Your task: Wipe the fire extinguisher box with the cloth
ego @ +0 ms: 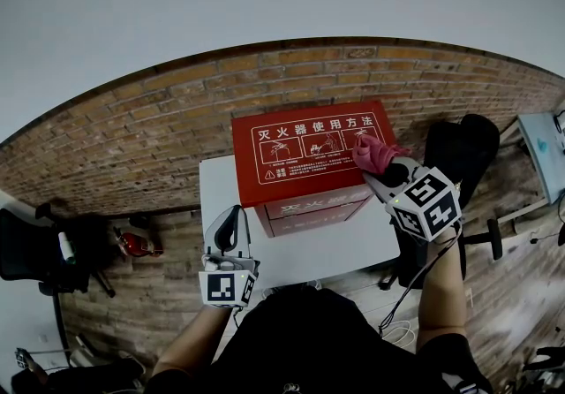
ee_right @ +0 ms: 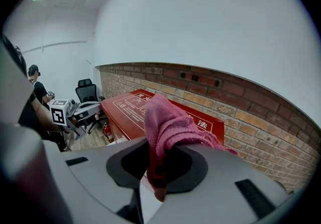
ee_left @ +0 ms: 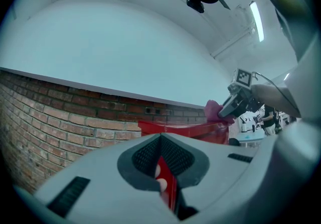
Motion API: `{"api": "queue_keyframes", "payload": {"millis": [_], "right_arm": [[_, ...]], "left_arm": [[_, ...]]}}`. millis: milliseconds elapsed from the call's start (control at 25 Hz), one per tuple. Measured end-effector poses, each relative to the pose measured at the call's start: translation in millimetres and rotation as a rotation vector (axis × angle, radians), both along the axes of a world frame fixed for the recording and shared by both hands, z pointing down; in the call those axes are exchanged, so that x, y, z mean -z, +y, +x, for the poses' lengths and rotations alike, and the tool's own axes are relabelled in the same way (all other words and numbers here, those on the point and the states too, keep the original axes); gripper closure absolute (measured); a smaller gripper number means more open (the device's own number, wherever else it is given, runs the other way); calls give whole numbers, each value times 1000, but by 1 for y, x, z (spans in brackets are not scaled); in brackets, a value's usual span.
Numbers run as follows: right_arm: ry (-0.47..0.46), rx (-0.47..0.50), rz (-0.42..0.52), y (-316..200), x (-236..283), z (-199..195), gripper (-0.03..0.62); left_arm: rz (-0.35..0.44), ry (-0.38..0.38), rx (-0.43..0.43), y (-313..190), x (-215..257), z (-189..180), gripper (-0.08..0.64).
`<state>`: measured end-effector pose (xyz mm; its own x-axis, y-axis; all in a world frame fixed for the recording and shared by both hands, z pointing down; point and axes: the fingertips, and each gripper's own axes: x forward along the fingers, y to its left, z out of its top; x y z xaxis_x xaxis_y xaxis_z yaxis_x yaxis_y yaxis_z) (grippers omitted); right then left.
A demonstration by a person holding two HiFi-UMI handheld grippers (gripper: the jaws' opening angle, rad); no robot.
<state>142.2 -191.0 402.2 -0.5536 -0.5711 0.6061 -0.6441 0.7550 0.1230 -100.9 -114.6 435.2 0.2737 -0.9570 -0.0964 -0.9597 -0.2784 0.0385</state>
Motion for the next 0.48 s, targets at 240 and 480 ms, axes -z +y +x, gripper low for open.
{"api": "queue_keyframes", "payload": {"millis": [240,480], "right_arm": [[-5,16,2,2,0,-9,518],[-10,34,1,5,0,-18,518]], "left_arm": [[-7,-1,1,0,-1,-1,526],[-51,-12,8,0,-5,0,526]]}}
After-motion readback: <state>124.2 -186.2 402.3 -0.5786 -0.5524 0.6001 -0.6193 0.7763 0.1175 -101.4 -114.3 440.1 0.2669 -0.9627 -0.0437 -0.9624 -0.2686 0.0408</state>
